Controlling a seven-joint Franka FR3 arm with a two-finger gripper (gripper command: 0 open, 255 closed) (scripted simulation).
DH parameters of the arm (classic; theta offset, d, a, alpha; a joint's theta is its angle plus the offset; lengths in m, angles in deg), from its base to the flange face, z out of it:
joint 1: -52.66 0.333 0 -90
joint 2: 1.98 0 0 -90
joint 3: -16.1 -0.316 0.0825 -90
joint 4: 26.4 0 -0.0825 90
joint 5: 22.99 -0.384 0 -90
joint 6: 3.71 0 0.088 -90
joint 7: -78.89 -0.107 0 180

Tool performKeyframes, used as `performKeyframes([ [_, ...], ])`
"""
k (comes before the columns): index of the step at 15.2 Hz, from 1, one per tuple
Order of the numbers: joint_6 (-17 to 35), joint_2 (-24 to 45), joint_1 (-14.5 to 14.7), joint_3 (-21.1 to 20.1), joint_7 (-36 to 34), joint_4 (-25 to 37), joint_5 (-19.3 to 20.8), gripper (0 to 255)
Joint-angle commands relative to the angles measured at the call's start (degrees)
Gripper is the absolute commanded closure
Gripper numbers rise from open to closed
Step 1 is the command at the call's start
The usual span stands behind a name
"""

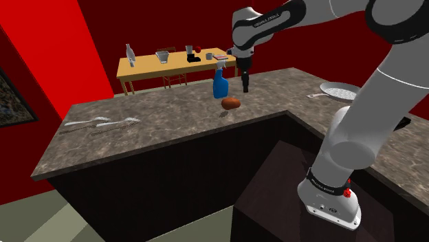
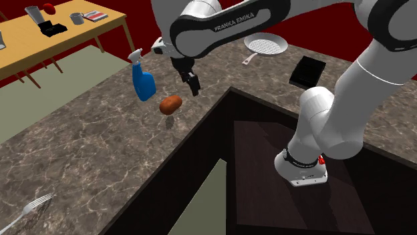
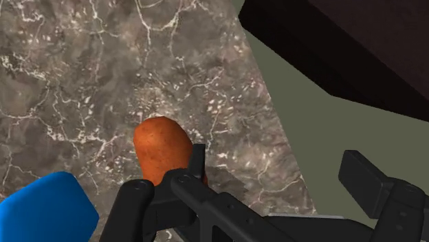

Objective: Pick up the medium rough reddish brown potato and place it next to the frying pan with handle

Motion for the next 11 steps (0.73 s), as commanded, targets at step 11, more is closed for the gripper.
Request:
performKeyframes([
  [11, 6.2, 27.0, -0.8, -0.5, 30.9, 19.2, -8.5, 0],
])
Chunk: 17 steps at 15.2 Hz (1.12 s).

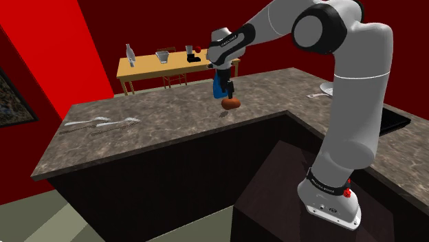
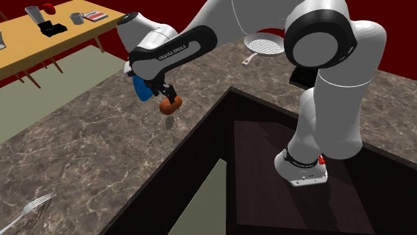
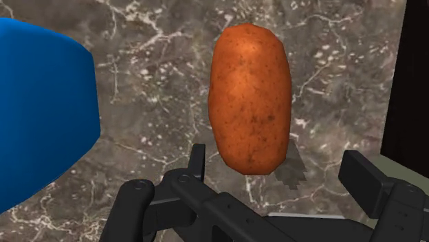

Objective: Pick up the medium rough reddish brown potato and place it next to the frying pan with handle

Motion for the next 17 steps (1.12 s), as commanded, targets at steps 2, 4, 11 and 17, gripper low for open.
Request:
performKeyframes([
  [2, 1.7, 2.5, -0.3, -0.6, 2.3, 0.6, -0.7, 0],
  [4, 3.1, 2.9, -0.4, -0.6, 2.4, -0.3, -0.9, 0],
  [11, 5.7, 3.9, -0.6, -0.7, 2.7, -1.9, -1.2, 0],
  [17, 5.6, 3.9, -0.6, -0.7, 2.7, -1.9, -1.2, 255],
])
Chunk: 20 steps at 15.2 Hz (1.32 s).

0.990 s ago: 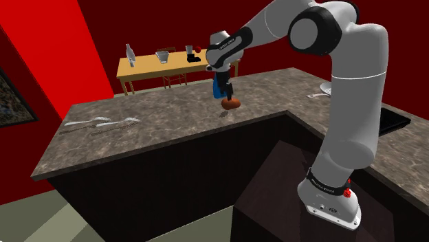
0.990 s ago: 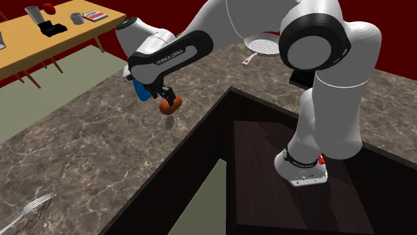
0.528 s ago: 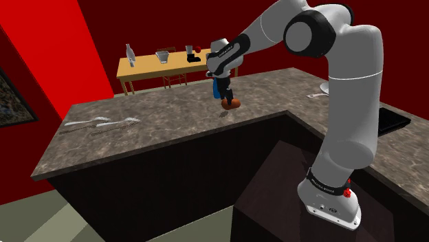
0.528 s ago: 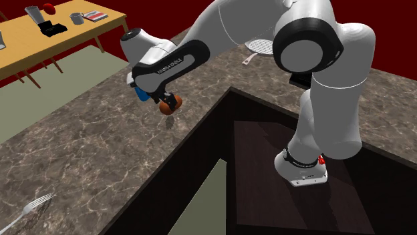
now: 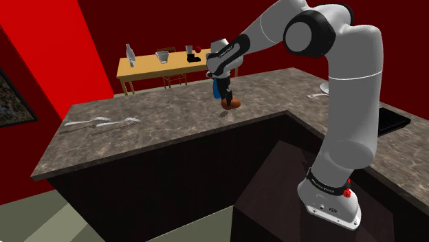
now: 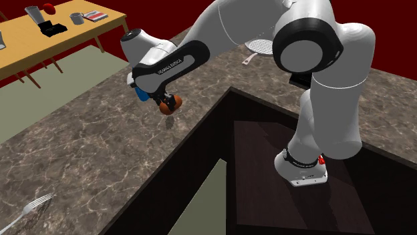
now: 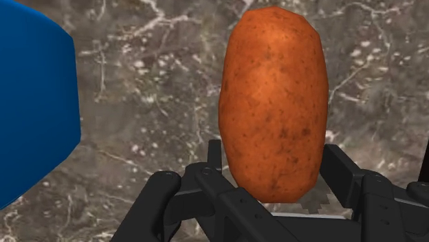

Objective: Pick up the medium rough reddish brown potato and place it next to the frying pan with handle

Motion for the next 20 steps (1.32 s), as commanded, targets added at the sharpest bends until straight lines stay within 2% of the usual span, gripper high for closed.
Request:
performKeyframes([
  [1, 0.0, 0.0, 0.0, 0.0, 0.0, 0.0, 0.0, 255],
  [9, 0.0, 0.0, 0.0, 0.0, 0.0, 0.0, 0.0, 255],
  [20, -7.4, -3.5, 0.4, 0.4, -0.2, 4.0, 1.1, 255],
])
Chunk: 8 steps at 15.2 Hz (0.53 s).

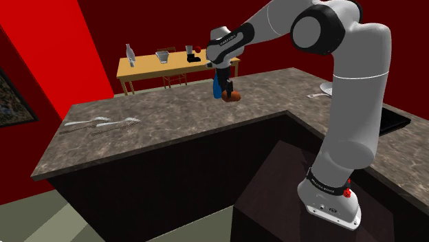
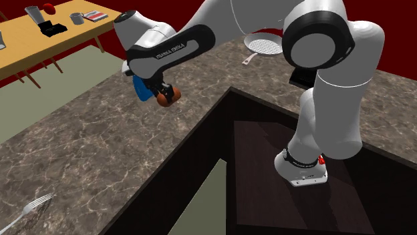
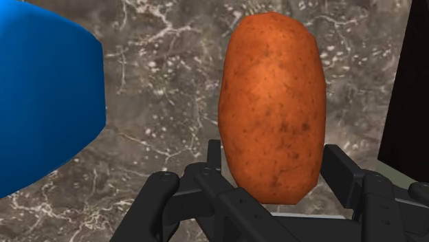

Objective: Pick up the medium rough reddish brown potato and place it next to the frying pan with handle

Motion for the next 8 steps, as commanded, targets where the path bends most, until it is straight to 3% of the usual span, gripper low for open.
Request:
performKeyframes([
  [1, -1.4, -0.5, 0.0, 0.1, 0.0, 0.9, 0.2, 255],
  [8, -6.3, -2.0, 0.2, 0.2, 0.0, 4.4, 0.6, 255],
])
